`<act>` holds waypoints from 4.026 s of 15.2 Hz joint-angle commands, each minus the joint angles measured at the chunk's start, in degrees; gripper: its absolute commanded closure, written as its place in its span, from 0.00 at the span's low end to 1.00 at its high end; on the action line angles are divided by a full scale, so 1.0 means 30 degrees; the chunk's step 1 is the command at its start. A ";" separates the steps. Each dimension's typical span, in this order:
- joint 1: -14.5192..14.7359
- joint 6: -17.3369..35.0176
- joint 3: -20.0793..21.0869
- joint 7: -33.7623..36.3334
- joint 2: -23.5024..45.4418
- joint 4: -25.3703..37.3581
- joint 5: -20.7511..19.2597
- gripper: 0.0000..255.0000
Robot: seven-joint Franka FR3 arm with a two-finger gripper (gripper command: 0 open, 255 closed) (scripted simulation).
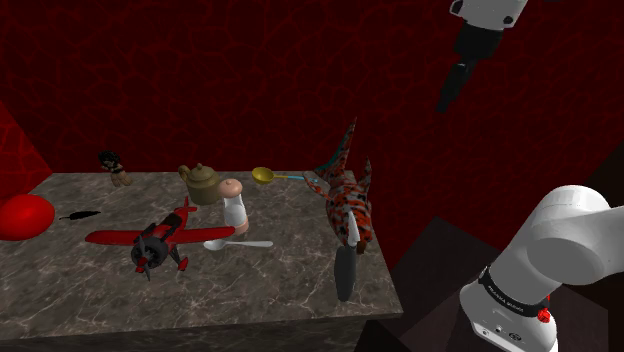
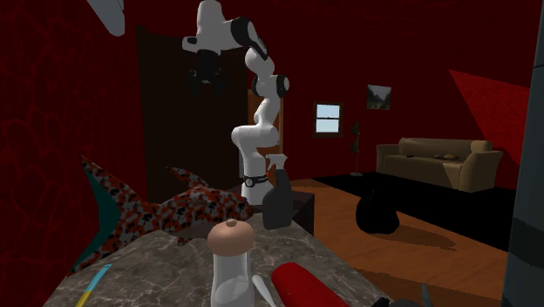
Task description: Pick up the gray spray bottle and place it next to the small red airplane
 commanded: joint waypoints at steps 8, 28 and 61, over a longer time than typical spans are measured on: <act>-0.0310 0.0769 0.2114 0.4774 0.1529 -0.1945 0.2313 0.00; 0.0286 0.6823 0.7098 1.6299 1.1378 -0.3242 1.0206 0.00; 0.1018 0.9199 0.8089 1.7847 1.3677 -0.3575 1.2106 1.00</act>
